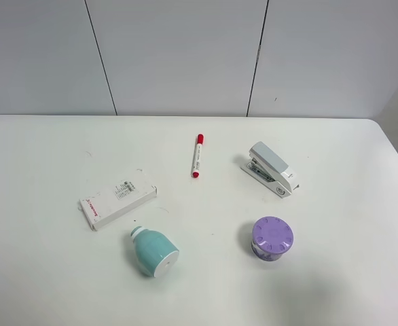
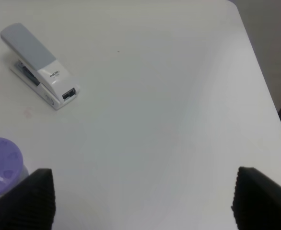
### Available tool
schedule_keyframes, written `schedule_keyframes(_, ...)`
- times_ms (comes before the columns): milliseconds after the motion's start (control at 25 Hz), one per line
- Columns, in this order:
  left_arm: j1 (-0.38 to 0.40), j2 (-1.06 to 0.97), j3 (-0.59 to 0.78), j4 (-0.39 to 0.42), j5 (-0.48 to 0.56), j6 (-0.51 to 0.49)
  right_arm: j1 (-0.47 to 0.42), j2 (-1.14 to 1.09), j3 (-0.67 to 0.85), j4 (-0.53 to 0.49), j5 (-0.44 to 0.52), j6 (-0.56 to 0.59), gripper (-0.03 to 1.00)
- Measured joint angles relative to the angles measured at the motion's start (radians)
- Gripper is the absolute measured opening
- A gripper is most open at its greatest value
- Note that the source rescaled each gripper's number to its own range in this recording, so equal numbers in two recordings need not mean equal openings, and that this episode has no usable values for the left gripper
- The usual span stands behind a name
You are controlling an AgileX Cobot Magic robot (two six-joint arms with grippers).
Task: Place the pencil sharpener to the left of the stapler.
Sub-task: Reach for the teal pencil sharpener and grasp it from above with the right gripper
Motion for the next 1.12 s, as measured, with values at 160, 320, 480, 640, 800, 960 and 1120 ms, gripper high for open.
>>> schedule_keyframes(160, 0.0, 0.0, 0.0, 0.0, 0.0, 0.0, 0.0, 0.0, 0.0, 0.0, 0.0, 0.0, 0.2)
schedule_keyframes(320, 0.0, 0.0, 0.0, 0.0, 0.0, 0.0, 0.0, 0.0, 0.0, 0.0, 0.0, 0.0, 0.2)
schedule_keyframes(480, 0.0, 0.0, 0.0, 0.0, 0.0, 0.0, 0.0, 0.0, 0.0, 0.0, 0.0, 0.0, 0.2)
schedule_keyframes(640, 0.0, 0.0, 0.0, 0.0, 0.0, 0.0, 0.001, 0.0, 0.0, 0.024, 0.0, -0.026, 0.2)
schedule_keyframes(800, 0.0, 0.0, 0.0, 0.0, 0.0, 0.0, 0.021, 0.105, -0.03, 0.17, 0.0, -0.124, 0.2)
schedule_keyframes(960, 0.0, 0.0, 0.0, 0.0, 0.0, 0.0, 0.049, 0.401, -0.15, 0.366, -0.007, -0.254, 0.2)
schedule_keyframes(1120, 0.0, 0.0, 0.0, 0.0, 0.0, 0.0, 0.129, 0.714, -0.336, 0.436, -0.011, -0.344, 0.2)
